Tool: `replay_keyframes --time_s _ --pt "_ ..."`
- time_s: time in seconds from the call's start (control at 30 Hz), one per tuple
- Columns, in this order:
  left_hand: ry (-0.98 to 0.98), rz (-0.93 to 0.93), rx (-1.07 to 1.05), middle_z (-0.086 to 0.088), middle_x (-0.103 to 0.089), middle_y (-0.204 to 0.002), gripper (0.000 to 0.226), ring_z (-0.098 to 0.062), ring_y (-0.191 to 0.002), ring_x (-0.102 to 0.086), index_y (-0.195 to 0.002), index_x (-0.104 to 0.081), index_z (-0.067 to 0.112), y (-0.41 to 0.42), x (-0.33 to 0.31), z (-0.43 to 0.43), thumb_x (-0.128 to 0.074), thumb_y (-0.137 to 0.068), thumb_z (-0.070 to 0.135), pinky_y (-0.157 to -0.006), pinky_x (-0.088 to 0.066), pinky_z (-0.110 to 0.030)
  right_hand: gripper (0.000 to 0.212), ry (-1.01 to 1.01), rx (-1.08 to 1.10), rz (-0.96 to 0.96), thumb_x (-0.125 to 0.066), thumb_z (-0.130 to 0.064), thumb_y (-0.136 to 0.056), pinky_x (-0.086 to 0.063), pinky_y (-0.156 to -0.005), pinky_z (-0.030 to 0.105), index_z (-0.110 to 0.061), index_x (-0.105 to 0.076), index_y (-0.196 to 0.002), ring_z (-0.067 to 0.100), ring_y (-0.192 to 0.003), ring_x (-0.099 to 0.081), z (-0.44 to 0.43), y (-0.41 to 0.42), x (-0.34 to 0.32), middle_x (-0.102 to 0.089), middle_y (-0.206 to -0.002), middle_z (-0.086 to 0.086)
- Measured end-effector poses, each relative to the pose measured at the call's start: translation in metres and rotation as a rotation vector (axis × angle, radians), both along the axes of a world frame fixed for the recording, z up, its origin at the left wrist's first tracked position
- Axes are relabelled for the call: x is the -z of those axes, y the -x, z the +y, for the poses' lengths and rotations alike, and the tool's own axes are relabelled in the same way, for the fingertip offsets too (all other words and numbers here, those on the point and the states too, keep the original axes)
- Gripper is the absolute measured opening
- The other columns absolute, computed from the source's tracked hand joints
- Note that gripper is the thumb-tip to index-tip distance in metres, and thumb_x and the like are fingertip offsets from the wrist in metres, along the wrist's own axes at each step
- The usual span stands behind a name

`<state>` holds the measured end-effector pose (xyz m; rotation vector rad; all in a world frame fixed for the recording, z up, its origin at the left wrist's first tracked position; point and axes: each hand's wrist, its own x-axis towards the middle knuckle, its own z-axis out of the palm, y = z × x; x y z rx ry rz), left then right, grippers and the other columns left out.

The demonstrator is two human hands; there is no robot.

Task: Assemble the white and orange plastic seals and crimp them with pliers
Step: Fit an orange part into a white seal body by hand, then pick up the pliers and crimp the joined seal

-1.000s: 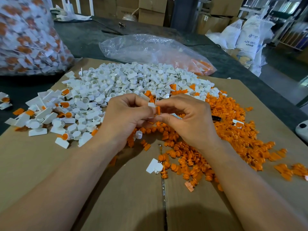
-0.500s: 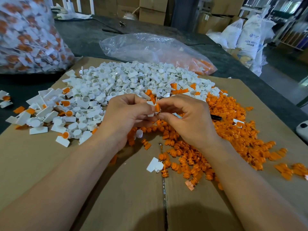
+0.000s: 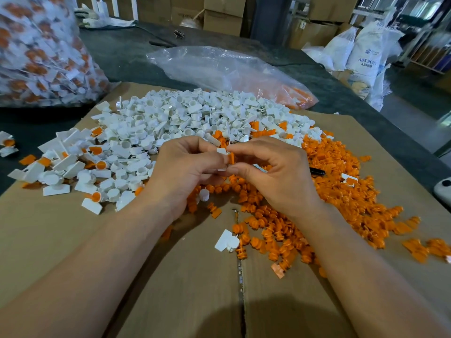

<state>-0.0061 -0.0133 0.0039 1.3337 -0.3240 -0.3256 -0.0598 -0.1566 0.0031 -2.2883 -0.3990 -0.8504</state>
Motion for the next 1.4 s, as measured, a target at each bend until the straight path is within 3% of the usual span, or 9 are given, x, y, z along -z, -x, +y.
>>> replay_keyframes --time_s 0.3,0.63,0.73,0.83,0.93,1.07,1.27,1.4 --pt "0.026 0.002 0.02 -0.007 -0.064 -0.055 0.02 -0.017 -0.053 -0.066 -0.061 -0.058 0.006 0.0 0.002 0.0 -0.066 -0.073 -0.008 -0.049 -0.052 -0.021 0.024 0.024 0.001 -0.005 -0.073 -0.01 -0.073 -0.053 -0.07 0.034 -0.005 -0.071 -0.096 0.015 -0.078 -0.064 -0.001 0.0 -0.002 -0.069 -0.083 0.006" --pt "0.037 -0.008 0.018 -0.006 -0.064 -0.054 0.02 -0.017 -0.051 -0.065 -0.06 -0.058 0.005 0.001 0.001 -0.001 -0.067 -0.071 -0.01 -0.05 -0.054 -0.021 0.027 0.026 0.017 0.014 -0.073 -0.012 -0.072 -0.053 -0.075 0.027 -0.006 -0.07 -0.098 0.009 -0.082 -0.062 0.0 0.001 -0.003 -0.064 -0.087 -0.005" --pt "0.059 0.005 -0.007 -0.005 -0.064 -0.054 0.022 -0.017 -0.051 -0.065 -0.058 -0.057 0.005 0.0 0.001 -0.002 -0.067 -0.072 -0.009 -0.05 -0.053 -0.021 0.033 0.068 0.061 0.055 -0.074 -0.015 -0.072 -0.051 -0.077 0.021 -0.009 -0.068 -0.104 0.007 -0.086 -0.059 -0.004 0.002 -0.004 -0.066 -0.091 -0.003" --pt "0.073 0.02 0.005 -0.006 -0.066 -0.056 0.022 -0.02 -0.053 -0.068 -0.06 -0.056 0.005 -0.001 0.002 -0.002 -0.066 -0.073 -0.01 -0.049 -0.053 -0.021 0.029 0.113 0.161 0.075 -0.072 -0.016 -0.074 -0.049 -0.077 0.025 -0.009 -0.069 -0.102 0.007 -0.083 -0.059 -0.011 0.002 -0.008 -0.067 -0.092 0.001" --pt "0.076 0.022 0.002 -0.004 -0.064 -0.053 0.022 -0.02 -0.054 -0.068 -0.06 -0.056 0.005 -0.001 0.002 -0.002 -0.065 -0.073 -0.01 -0.05 -0.053 -0.02 0.028 0.116 0.304 0.194 -0.071 -0.02 -0.078 -0.047 -0.084 0.03 -0.013 -0.069 -0.104 0.01 -0.089 -0.057 -0.02 0.001 -0.013 -0.066 -0.1 0.0" --pt "0.084 0.009 -0.001 -0.003 -0.064 -0.053 0.022 -0.02 -0.056 -0.069 -0.061 -0.056 0.005 -0.002 0.001 -0.001 -0.065 -0.073 -0.011 -0.051 -0.054 -0.021 0.042 0.167 0.441 0.409 -0.069 -0.036 -0.078 -0.035 -0.085 0.02 -0.021 -0.061 -0.116 0.004 -0.101 -0.05 -0.04 0.0 -0.016 -0.06 -0.119 -0.004" --pt "0.076 -0.034 -0.071 -0.003 -0.066 -0.057 0.028 -0.019 -0.057 -0.068 -0.058 -0.056 0.008 -0.002 0.0 0.0 -0.064 -0.074 -0.013 -0.051 -0.055 -0.022 0.082 0.414 0.475 0.807 -0.067 -0.058 -0.068 -0.033 -0.094 0.031 -0.024 -0.039 -0.137 0.02 -0.127 -0.036 -0.054 0.004 -0.018 -0.04 -0.14 0.001" --pt "0.051 -0.049 -0.093 -0.003 -0.064 -0.054 0.026 -0.019 -0.057 -0.068 -0.059 -0.055 0.008 -0.003 0.001 -0.001 -0.065 -0.074 -0.012 -0.053 -0.056 -0.023 0.088 0.479 0.474 0.9 -0.066 -0.06 -0.068 -0.035 -0.097 0.035 -0.022 -0.033 -0.141 0.022 -0.127 -0.036 -0.055 0.004 -0.017 -0.038 -0.141 0.003"
